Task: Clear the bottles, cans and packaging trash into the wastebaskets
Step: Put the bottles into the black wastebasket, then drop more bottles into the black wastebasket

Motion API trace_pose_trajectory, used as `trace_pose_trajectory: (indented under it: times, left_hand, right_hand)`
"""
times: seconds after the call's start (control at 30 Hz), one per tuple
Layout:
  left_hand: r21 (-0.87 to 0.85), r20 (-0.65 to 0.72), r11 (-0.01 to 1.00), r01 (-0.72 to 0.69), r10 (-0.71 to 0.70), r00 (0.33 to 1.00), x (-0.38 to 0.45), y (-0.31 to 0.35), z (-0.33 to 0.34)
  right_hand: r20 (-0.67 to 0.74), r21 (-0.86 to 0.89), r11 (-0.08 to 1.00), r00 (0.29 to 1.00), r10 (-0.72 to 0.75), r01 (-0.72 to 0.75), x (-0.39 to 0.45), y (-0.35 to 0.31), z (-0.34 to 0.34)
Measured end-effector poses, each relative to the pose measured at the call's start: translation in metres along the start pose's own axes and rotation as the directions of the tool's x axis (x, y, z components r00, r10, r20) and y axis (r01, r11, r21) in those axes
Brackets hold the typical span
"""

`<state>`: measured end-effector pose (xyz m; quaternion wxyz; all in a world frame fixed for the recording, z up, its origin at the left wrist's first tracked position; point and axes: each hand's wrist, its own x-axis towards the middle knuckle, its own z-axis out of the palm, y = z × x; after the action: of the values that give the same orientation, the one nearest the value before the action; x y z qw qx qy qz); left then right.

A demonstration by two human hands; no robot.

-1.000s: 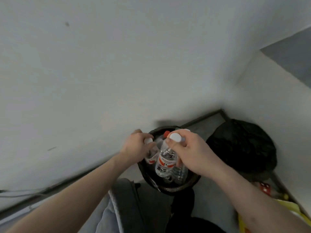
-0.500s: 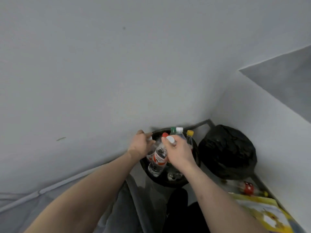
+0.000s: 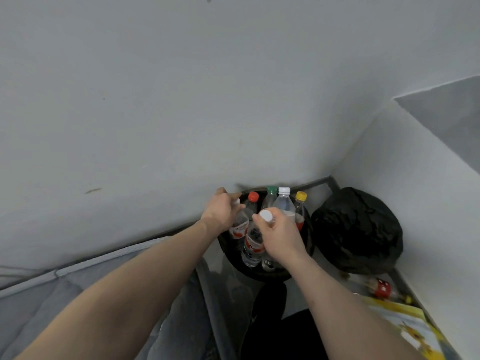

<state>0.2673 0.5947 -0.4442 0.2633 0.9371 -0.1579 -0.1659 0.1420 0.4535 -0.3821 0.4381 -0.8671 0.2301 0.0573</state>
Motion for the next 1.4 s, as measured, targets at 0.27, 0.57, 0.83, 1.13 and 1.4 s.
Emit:
trace_pose_trajectory:
  times: [0.27, 0.57, 0.83, 1.13, 1.4]
  left_hand:
    - [-0.031, 0.026, 0.999, -0.032, 0.033, 0.999, -0.007, 0.007, 0.0]
    - [-0.222, -0.073, 0.967, 0.124, -0.144, 0.987, 0.002, 0.003, 0.001]
    - [-0.208, -0.021, 0.963, 0.172, -0.18, 0.983, 0.0, 0.005, -0.002]
    - [-0.199, -0.041, 0.952, 0.234, -0.247, 0.968, -0.017, 0.011, -0.016]
    - [-0.055, -0.111, 0.996, 0.07, -0.076, 0.991, -0.055, 0.04, -0.069]
  right_hand:
    - [0.056, -0.195, 0.981, 0.998, 0.022, -0.01, 0.016, 0.002, 0.016]
    - [0.097, -0.305, 0.952, 0.995, -0.008, 0.037, 0.03, 0.001, 0.042]
    - [0.158, -0.299, 0.953, 0.982, 0.102, -0.051, 0.027, 0.019, 0.046]
    - [0.108, -0.14, 0.974, 0.975, 0.195, -0.179, 0.008, 0.013, 0.006]
    - [-0.106, -0.149, 0.979, 0.987, 0.122, -0.137, -0.039, 0.009, -0.093]
